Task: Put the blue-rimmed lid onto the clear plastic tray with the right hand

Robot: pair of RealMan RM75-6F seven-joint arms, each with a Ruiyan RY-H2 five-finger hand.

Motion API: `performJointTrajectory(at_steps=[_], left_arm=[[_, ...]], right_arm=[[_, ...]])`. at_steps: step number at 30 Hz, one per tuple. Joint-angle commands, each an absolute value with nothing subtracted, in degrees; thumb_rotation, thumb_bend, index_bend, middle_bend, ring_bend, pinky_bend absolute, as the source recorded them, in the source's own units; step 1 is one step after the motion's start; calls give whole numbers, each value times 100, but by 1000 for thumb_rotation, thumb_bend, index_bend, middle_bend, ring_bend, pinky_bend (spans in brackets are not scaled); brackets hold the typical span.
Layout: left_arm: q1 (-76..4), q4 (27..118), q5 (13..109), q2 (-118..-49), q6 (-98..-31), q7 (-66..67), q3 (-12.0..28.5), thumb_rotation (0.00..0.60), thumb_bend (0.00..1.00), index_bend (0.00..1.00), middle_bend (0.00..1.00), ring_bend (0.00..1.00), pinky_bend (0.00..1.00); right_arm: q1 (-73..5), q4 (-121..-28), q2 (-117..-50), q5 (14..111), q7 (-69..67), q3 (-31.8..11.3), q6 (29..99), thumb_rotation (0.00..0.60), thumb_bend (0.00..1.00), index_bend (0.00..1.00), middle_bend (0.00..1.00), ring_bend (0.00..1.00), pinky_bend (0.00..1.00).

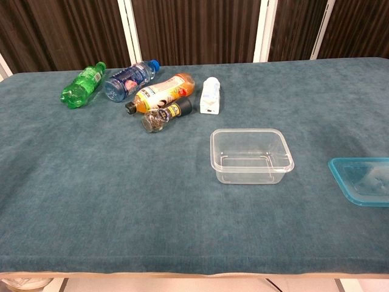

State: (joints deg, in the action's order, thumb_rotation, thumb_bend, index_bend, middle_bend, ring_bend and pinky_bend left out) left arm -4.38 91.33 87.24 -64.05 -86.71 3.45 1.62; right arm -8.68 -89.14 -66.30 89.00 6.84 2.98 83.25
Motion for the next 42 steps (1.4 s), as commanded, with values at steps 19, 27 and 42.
performJointTrajectory(at_steps=[19, 27, 42], left_arm=[[-375, 9248, 8827, -6262, -8696, 48, 73, 600, 448, 169, 27, 0, 238], [-350, 9260, 8902, -6213, -8728, -90, 37, 600, 447, 179, 32, 0, 240], [-324, 9277, 8924, -6167, -8750, -240, 30, 600, 447, 190, 35, 0, 242]], right_arm=[[-1552, -9258, -6293, 7912, 796, 48, 6419, 600, 175, 0, 0, 0, 78], [-1979, -9323, -6464, 6967, 1612, -77, 5533, 600, 176, 0, 0, 0, 78], [-2481, -9140, -6959, 5895, 2403, -116, 4989, 600, 176, 0, 0, 0, 77]])
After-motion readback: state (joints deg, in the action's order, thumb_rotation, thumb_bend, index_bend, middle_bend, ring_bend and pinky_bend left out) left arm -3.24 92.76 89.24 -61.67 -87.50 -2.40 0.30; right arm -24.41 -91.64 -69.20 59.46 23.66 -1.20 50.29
